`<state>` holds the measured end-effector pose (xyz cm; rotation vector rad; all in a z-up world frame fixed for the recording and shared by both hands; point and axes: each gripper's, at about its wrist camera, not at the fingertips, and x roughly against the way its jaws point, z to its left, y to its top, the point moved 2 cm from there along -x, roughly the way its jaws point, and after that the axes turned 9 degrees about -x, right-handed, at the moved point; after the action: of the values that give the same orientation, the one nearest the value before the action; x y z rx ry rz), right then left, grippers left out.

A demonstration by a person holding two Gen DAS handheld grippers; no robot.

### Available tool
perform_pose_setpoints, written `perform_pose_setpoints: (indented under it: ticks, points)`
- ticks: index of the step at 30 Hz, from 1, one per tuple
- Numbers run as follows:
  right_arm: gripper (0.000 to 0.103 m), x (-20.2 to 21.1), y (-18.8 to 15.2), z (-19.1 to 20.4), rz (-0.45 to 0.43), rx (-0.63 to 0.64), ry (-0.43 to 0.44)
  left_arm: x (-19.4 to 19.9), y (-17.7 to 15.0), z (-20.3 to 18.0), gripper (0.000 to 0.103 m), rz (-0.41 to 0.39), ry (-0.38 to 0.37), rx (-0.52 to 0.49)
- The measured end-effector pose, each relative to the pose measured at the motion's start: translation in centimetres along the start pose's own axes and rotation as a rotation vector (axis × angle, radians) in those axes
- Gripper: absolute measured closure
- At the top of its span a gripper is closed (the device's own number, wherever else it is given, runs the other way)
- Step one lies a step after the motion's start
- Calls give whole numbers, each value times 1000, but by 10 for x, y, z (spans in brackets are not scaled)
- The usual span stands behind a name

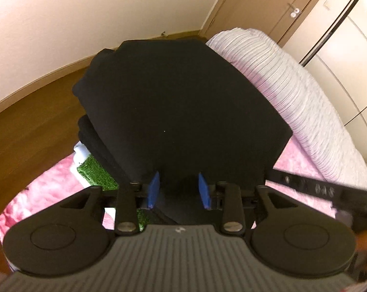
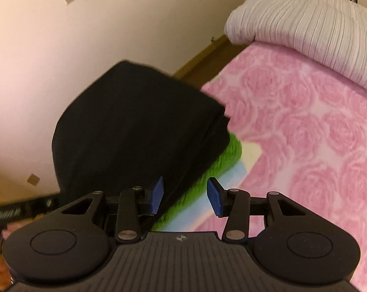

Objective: Fold clothes
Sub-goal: 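Lower the bundle onto the green towel and open both grippers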

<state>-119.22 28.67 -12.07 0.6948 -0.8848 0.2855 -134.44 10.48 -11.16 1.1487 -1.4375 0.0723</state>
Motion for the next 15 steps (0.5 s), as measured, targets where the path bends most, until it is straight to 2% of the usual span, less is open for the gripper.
perform_pose_setpoints:
  ticks: [1, 3, 9, 15]
  points:
    - [58, 8, -2, 0, -7, -11, 8, 9, 1, -2, 73, -12, 4, -4]
    - [58, 27, -7, 2, -22, -26, 37, 26, 2, -6, 65, -31, 22, -11]
    - [55, 81, -38, 13, -56, -10, 54, 82, -6, -25, 54, -29, 104, -17]
    - [43, 131, -70, 16, -81, 12, 71, 130, -25, -60, 43, -49, 146, -71]
